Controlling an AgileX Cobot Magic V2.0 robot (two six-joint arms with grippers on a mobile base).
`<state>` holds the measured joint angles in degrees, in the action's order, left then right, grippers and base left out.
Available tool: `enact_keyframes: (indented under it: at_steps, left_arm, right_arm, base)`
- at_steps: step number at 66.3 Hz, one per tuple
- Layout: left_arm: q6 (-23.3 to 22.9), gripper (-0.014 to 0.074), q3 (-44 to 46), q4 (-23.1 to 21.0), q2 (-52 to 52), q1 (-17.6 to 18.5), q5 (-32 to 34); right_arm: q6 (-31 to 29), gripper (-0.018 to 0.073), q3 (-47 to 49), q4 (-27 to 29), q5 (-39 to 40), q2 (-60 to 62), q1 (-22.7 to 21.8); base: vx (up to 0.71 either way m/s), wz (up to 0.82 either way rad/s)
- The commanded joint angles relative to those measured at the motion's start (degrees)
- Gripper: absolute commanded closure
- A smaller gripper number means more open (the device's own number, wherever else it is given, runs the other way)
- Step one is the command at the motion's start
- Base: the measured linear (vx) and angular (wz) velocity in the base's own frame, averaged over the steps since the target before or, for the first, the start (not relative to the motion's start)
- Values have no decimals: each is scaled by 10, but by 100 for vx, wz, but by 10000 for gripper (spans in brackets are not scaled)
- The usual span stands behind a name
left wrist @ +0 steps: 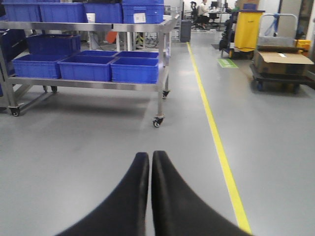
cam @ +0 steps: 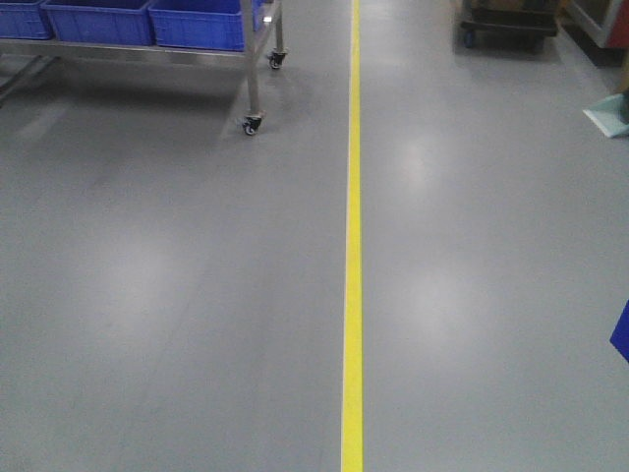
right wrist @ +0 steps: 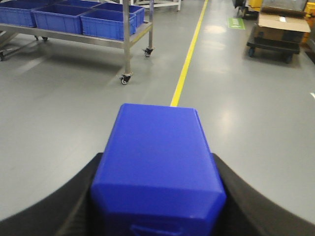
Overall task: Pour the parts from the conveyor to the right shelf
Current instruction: 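Drive along the yellow-lined aisle carrying the block, then turn and drive up to the shelf of blue bins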
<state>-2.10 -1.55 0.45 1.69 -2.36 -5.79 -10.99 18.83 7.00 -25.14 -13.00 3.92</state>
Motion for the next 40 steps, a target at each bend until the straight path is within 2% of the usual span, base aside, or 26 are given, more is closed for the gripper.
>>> enact_keyframes:
  at_steps: [1, 40]
  left_arm:
    - [-5, 602, 11, -5, 10, 3, 45]
    - [-5, 602, 11, -5, 10, 3, 45]
  right_arm:
    - [-5, 564, 17, 0, 45, -5, -1]
    - [-5, 564, 17, 0, 45, -5, -1]
  base:
    - [79, 23]
    - [76, 27]
